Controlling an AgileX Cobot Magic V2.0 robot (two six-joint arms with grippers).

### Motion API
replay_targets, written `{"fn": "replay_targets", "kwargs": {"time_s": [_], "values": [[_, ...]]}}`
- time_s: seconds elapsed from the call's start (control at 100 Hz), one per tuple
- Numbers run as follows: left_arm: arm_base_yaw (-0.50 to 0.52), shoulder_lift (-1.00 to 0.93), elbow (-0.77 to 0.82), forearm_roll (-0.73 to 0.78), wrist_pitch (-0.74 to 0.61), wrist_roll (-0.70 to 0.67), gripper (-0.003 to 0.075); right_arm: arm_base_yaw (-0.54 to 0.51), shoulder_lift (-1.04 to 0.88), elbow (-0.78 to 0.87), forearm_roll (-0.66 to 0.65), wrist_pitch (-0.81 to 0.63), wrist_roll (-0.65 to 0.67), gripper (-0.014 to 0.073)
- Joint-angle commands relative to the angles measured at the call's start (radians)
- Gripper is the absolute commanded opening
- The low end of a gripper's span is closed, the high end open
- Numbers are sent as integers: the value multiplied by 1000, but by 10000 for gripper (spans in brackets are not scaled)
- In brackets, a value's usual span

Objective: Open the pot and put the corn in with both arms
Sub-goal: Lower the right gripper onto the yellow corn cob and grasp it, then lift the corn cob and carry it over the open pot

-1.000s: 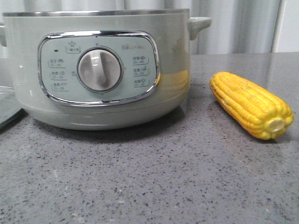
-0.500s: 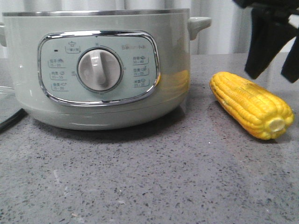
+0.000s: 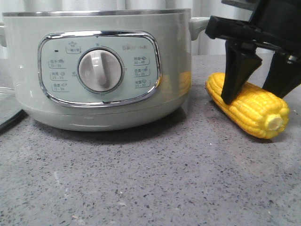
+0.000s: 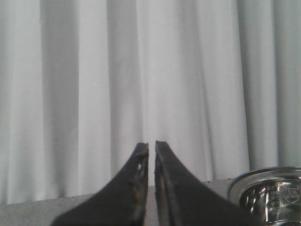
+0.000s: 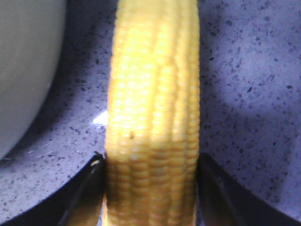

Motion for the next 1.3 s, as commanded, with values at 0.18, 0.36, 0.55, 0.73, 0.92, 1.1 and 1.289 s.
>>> {"fn": "replay_targets", "kwargs": {"time_s": [0.18, 0.36, 0.55, 0.73, 0.92, 1.1, 1.289], "values": [[-7, 5, -36, 3, -69, -2, -20, 1, -21, -25, -11, -17, -2, 298], [-7, 5, -36, 3, -69, -2, -20, 1, -21, -25, -11, -15, -2, 80], [-7, 5, -36, 3, -69, -2, -20, -3, -21, -25, -19, -5, -2, -25], [-7, 5, -36, 3, -69, -2, -20, -3, -75, -25, -92, 44, -2, -26], [-7, 5, -36, 3, -69, -2, -20, -24, -197, -34, -152, 70, 0, -26], [-7, 5, -36, 3, -74, -2, -20, -73, -306, -112, -153, 97, 0, -26], [-7, 5, -36, 3, -74, -2, -20, -54, -341, -263, -145, 103, 0, -26]]}}
